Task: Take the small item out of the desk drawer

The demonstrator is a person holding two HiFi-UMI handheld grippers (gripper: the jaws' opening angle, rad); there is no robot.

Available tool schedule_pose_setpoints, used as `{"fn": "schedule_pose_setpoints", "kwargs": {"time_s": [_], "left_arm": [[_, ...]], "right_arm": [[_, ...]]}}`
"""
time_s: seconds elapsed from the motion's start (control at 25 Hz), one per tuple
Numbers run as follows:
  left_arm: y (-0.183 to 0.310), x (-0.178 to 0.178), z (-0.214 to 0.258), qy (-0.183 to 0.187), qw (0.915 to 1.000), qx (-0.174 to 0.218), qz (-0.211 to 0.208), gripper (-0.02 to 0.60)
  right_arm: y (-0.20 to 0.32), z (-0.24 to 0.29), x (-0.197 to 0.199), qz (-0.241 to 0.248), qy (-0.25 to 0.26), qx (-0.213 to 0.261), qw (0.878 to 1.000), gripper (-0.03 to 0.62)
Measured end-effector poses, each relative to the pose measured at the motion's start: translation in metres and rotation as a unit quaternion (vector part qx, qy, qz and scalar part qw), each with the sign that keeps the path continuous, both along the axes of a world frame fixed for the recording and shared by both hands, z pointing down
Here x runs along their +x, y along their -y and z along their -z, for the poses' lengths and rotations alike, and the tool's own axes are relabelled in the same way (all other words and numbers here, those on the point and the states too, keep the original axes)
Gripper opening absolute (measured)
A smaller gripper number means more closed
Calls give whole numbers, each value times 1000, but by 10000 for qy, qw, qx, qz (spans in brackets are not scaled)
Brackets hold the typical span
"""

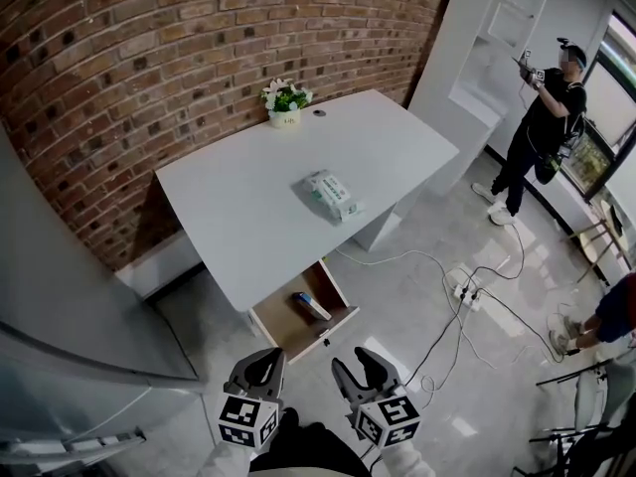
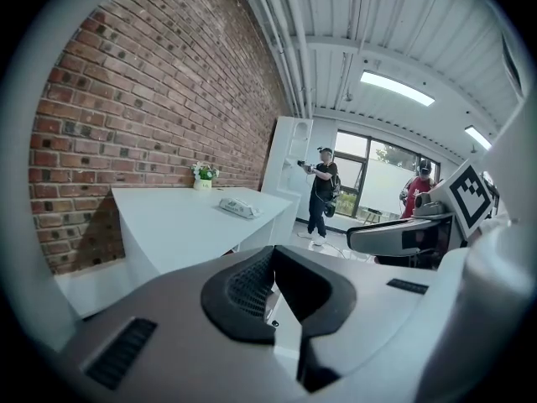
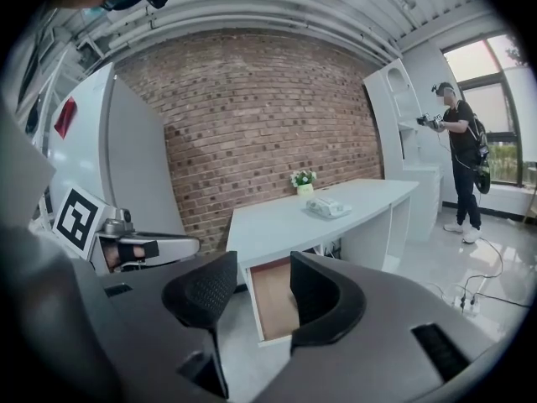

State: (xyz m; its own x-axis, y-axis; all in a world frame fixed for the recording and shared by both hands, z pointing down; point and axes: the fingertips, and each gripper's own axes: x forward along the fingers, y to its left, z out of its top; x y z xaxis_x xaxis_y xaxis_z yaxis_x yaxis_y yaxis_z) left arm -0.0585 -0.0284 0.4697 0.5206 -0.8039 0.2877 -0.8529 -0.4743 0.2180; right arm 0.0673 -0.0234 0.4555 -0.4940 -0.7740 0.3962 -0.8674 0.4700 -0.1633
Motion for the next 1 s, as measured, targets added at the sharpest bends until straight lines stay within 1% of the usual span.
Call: {"fn": "schedule_pose_setpoints", "kwargs": {"time_s": [0.2, 0.44, 0.68, 0.8, 1.0], "left_arm": [[7, -5, -7, 14, 10000, -88, 29, 17], [26, -8, -14, 31, 9997, -158, 178, 17], [47, -16, -25, 85, 9990, -268, 342, 17], [57, -16, -30, 126, 9984, -339, 435, 17], [80, -14, -35, 130, 9971, -426, 613, 17]], "right_arm": [[13, -10, -2, 41, -65, -85, 9999, 222], [40, -21, -8, 238, -156, -112, 9995, 222], [73, -40, -23, 578, -302, -182, 9977, 222], [91, -52, -24, 723, -400, -274, 9962, 222], [126, -80, -21, 830, -537, -464, 9940, 222]]}}
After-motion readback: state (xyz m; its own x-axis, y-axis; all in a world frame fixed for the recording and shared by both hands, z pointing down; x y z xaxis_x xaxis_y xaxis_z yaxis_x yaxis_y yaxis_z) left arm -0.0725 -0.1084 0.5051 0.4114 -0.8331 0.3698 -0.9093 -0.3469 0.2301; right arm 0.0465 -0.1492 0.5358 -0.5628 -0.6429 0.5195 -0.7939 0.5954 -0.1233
